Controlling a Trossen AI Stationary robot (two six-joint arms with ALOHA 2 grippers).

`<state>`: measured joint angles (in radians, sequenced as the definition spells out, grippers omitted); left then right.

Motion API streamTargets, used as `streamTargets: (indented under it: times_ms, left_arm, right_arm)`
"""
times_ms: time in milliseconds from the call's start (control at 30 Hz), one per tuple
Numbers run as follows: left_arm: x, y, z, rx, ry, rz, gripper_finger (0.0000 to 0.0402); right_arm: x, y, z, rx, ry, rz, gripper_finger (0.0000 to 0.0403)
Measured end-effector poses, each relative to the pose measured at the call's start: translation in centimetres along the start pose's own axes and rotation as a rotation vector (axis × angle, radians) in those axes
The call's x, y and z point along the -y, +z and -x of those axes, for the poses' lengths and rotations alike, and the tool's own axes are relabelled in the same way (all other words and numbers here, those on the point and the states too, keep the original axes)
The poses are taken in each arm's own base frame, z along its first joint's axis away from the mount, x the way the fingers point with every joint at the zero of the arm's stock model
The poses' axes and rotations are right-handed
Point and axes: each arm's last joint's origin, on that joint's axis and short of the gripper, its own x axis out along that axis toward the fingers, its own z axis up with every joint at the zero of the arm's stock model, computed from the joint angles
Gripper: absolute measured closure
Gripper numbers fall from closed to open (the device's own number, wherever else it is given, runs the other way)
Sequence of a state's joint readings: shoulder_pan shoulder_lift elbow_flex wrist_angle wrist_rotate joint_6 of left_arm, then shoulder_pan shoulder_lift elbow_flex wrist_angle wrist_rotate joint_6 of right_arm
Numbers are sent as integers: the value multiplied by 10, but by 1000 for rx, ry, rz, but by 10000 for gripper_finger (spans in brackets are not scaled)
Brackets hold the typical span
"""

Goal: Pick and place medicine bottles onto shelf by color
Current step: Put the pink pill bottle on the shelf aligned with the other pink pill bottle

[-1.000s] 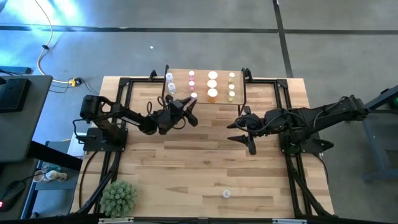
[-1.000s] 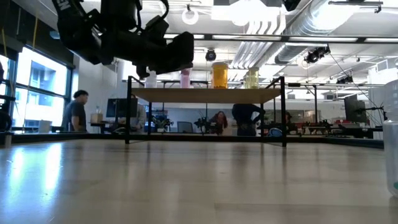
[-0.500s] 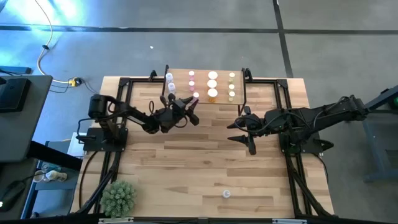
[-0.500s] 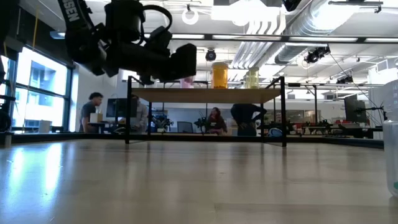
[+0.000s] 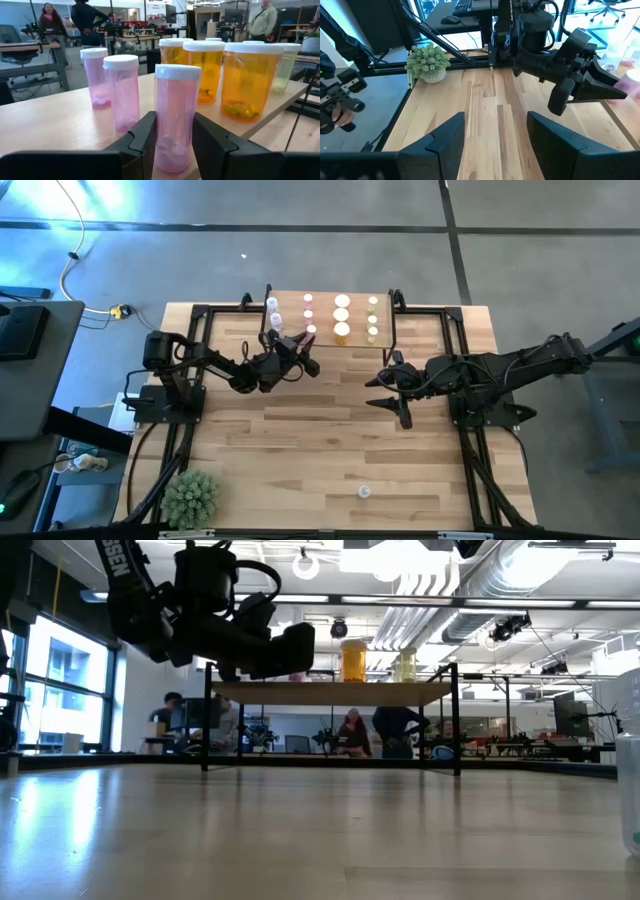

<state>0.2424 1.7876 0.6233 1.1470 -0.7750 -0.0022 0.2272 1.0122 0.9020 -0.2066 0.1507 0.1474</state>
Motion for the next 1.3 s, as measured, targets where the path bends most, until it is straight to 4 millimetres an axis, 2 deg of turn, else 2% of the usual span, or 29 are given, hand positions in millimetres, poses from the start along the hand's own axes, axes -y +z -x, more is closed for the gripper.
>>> streamTargets:
  times_ms: [900, 1300]
  left_arm:
    - [-1, -1, 0, -12, 25, -4, 299]
    - [-2, -2, 0, -17, 39, -26, 221]
  right_arm:
    - [0, 0, 0, 0, -2, 0, 198]
    - [0, 0, 0, 0, -1, 0, 198]
